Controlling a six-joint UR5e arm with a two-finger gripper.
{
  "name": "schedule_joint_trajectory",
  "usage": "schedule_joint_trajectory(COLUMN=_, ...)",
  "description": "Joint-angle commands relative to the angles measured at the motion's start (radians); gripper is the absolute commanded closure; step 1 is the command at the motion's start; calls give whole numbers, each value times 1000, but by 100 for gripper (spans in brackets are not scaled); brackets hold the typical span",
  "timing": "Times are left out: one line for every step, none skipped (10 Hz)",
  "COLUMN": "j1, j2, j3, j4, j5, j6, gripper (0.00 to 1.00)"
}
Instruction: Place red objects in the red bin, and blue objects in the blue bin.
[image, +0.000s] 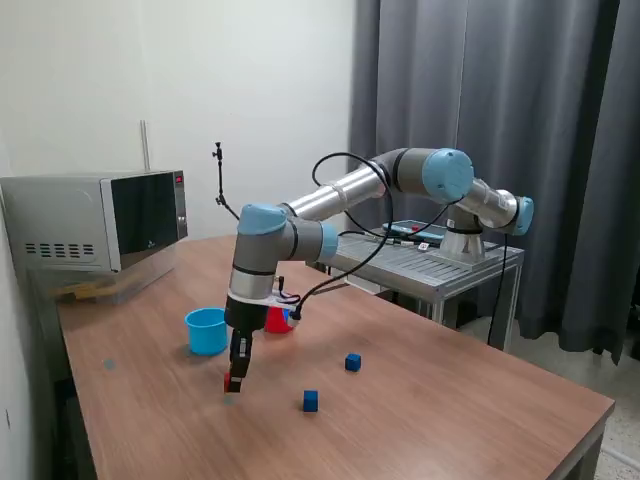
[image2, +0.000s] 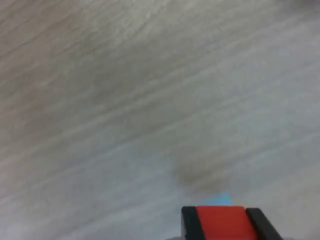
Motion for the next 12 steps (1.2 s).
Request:
schedule_joint_trajectory(j1=0, j2=-55, j3=21, j4=0, j5=-8, j6=-11, gripper=100)
schedule_joint_trajectory(j1=0, j2=-99, j3=67, j4=0, j5=-23, j6=-16, gripper=100)
schedule_joint_trajectory(j1=0, j2=-151, j3=130, j4=1, j5=-69, j6=-17, gripper=100)
schedule_joint_trajectory(j1=-1, j2=-213, j3=226, j4=3, j5=-89, j6=-16, gripper=100)
schedule_joint_trajectory(j1=0, j2=-256, j3=288, j4=3, j5=-94, j6=-16, gripper=100)
schedule_joint_trajectory(j1=0, j2=-311, j3=334, j4=7, j5=-120, j6=-14, gripper=100)
schedule_joint_trajectory(j1=0, j2=-354, j3=392, j4=11, j5=-152, j6=-11, gripper=100)
schedule_joint_trajectory(j1=0, j2=-391, j3=441, j4=11, j5=-157, j6=-8, gripper=100)
schedule_joint_trajectory(j1=-3, j2=-432, j3=490, j4=11, j5=-158, j6=-6, gripper=100)
schedule_joint_trajectory(j1=-14, j2=-474, j3=552, j4=11, j5=-158, j6=-6, gripper=100)
schedule_joint_trajectory(j1=-41, j2=-529, j3=651, j4=11, j5=-158, j6=9, gripper=100)
schedule_joint_trajectory(j1=-61, j2=-567, j3=702, j4=11, j5=-158, j6=17, gripper=100)
